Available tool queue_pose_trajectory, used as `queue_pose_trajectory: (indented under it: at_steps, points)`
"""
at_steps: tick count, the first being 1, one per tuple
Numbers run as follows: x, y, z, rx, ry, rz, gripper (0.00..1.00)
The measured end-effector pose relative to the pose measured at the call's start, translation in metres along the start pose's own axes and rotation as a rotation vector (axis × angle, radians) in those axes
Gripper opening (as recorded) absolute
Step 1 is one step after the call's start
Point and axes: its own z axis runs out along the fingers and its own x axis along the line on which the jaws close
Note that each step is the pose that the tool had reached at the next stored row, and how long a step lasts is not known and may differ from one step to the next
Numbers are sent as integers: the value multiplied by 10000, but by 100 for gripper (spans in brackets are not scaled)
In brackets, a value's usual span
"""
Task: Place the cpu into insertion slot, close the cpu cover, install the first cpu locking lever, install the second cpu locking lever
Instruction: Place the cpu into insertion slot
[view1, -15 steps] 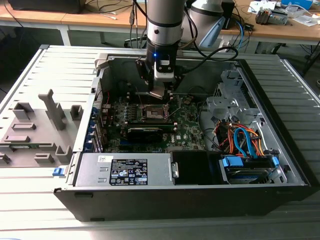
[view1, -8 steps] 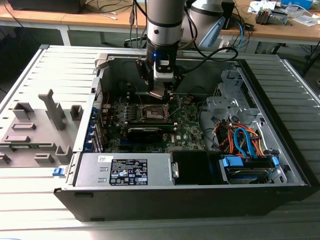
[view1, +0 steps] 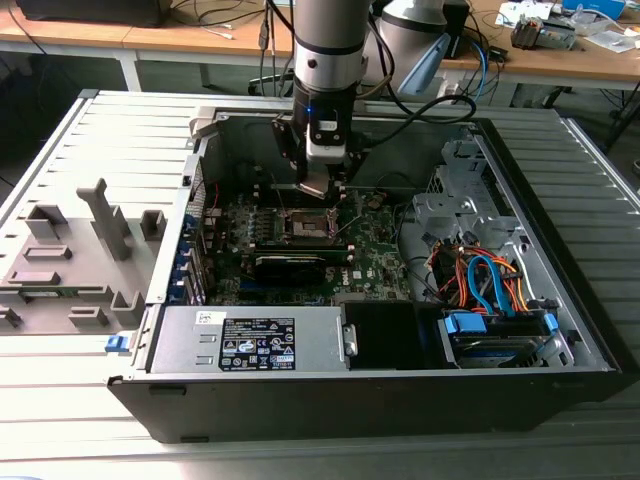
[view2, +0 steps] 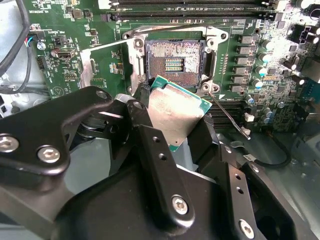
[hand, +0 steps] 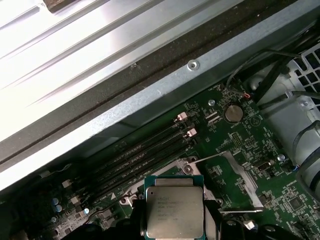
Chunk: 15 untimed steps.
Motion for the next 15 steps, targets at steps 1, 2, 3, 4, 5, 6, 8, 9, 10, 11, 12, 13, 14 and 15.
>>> queue_pose_trajectory:
  at_steps: [1, 2, 3, 4, 5, 6, 8, 9, 10, 11, 12, 13, 14, 15]
  points:
    - [0, 0, 0, 0, 0, 22, 55]
    - [0, 0, 1, -1, -2, 48, 55]
    - [0, 0, 1, -1, -2, 69, 55]
    - [0, 0, 1, -2, -4, 97, 55]
    - [0, 0, 2, -2, -5, 118, 55]
    - [0, 0, 2, -2, -6, 156, 55]
    - [0, 0, 3, -4, -10, 236, 55]
    - [0, 0, 3, -4, -10, 265, 55]
    - [0, 0, 4, -5, -11, 283, 55]
    - [0, 0, 4, -5, -13, 326, 55]
    - [0, 0, 5, -7, -14, 358, 55]
    - [0, 0, 5, -6, -15, 394, 55]
    - [0, 0, 5, -7, -16, 412, 55]
    - [0, 0, 6, -7, -17, 429, 55]
